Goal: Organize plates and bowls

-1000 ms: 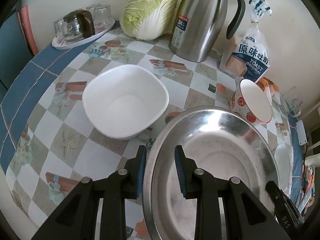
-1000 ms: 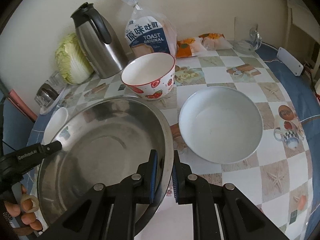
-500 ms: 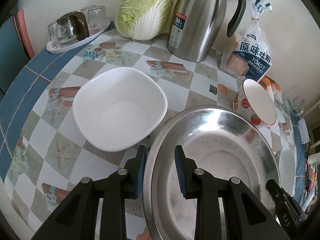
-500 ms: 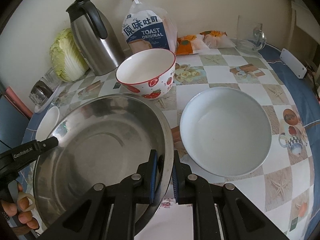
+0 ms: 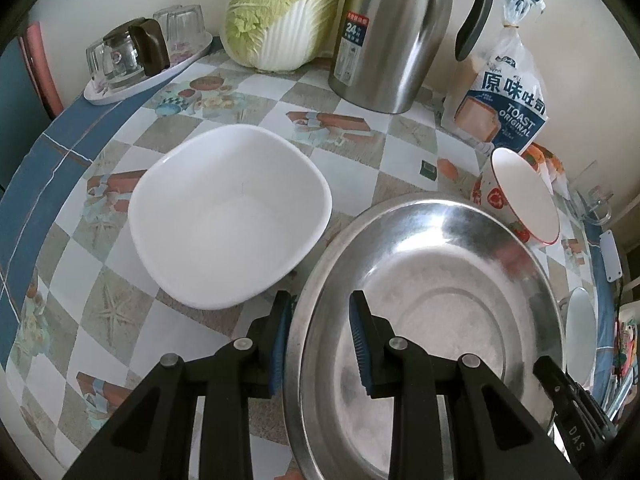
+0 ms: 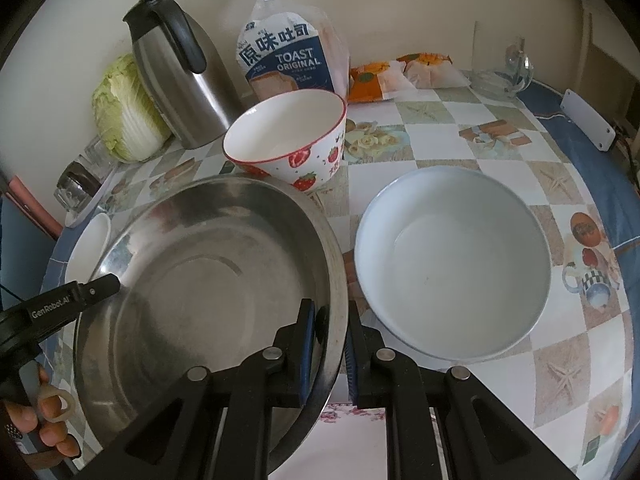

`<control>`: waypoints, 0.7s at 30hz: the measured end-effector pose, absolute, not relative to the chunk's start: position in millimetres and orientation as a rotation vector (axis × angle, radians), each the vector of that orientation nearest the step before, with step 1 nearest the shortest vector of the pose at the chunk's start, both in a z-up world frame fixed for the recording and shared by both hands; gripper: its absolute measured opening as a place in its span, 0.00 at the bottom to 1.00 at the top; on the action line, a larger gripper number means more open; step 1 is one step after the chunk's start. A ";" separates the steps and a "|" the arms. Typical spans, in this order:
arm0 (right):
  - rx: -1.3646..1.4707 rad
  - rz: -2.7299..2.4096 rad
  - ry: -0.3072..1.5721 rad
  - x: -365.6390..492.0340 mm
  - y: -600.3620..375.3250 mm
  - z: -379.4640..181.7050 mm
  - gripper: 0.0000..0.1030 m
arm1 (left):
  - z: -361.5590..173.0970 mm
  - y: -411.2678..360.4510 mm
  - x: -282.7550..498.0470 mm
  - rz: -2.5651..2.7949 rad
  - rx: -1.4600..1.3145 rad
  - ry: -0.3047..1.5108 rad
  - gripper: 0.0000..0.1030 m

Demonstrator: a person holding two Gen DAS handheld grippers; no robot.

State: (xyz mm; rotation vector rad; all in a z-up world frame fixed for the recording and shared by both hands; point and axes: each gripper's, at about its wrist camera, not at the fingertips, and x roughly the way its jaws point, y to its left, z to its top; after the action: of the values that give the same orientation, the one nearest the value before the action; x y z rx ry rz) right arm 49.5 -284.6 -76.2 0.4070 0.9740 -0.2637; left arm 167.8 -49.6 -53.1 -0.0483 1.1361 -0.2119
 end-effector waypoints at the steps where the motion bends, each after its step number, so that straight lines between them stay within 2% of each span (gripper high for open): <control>1: 0.407 -0.264 0.977 49.9 -284.3 -76.7 0.15 | -53.7 -49.2 167.8 -0.212 -0.049 1.138 0.29; 11: 0.391 -0.257 0.979 50.9 -279.9 -76.6 0.16 | -56.0 -45.3 169.9 -0.213 -0.058 1.148 0.29; 21: 0.416 -0.262 0.995 50.3 -281.4 -75.8 0.16 | -51.9 -45.5 169.4 -0.228 -0.060 1.178 0.35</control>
State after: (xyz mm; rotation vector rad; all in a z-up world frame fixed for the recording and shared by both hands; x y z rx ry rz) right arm 50.3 -281.4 -75.8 0.4163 0.9947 -0.2615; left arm 169.4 -45.5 -51.9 -0.0601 1.1775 -0.2280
